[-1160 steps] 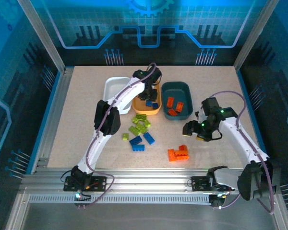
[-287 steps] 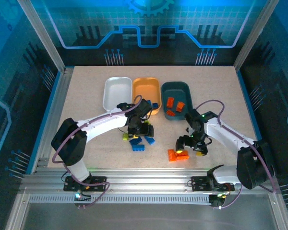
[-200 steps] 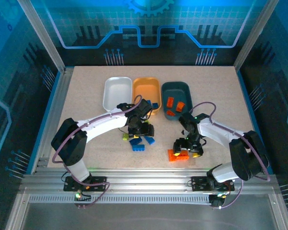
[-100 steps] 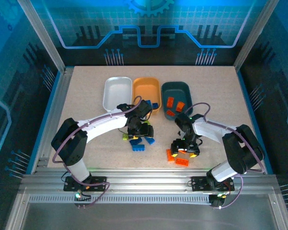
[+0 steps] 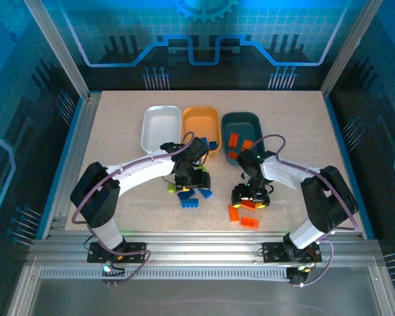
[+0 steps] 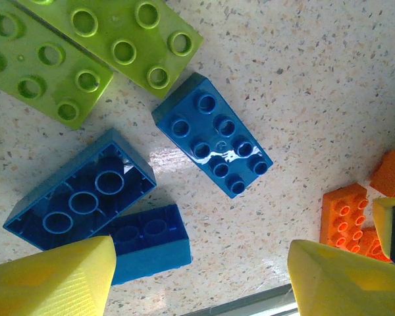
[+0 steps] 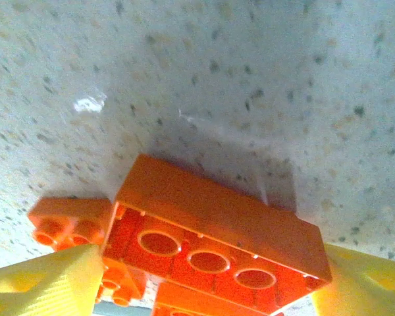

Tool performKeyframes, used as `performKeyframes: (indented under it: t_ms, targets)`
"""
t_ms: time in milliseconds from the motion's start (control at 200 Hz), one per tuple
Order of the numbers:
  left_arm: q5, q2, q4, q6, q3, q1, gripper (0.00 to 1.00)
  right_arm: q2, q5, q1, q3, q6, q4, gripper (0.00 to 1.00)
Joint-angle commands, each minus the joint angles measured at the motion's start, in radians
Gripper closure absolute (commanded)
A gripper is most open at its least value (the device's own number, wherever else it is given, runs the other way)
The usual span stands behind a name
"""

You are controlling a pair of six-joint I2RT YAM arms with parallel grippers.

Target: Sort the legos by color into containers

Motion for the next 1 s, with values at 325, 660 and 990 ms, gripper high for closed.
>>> performKeyframes:
  t_ms: [325,660,990]
  targets:
    - [0.013,-0.004,-0.036,0.020,0.004,0.003,0.28,0.100,0.033,-0.013,0.056,0.040,0.028,0.16]
    - [0.021,0.005,-0.033,0.028,0.009,0.016,0.29,0.091,0.070,-0.035,0.082,0.036,0.010,0.39]
    - [0.023,-0.002,-0.036,0.030,0.019,0.019,0.29,0.004,0.058,-0.086,0.280,-0.005,-0.102,0.39]
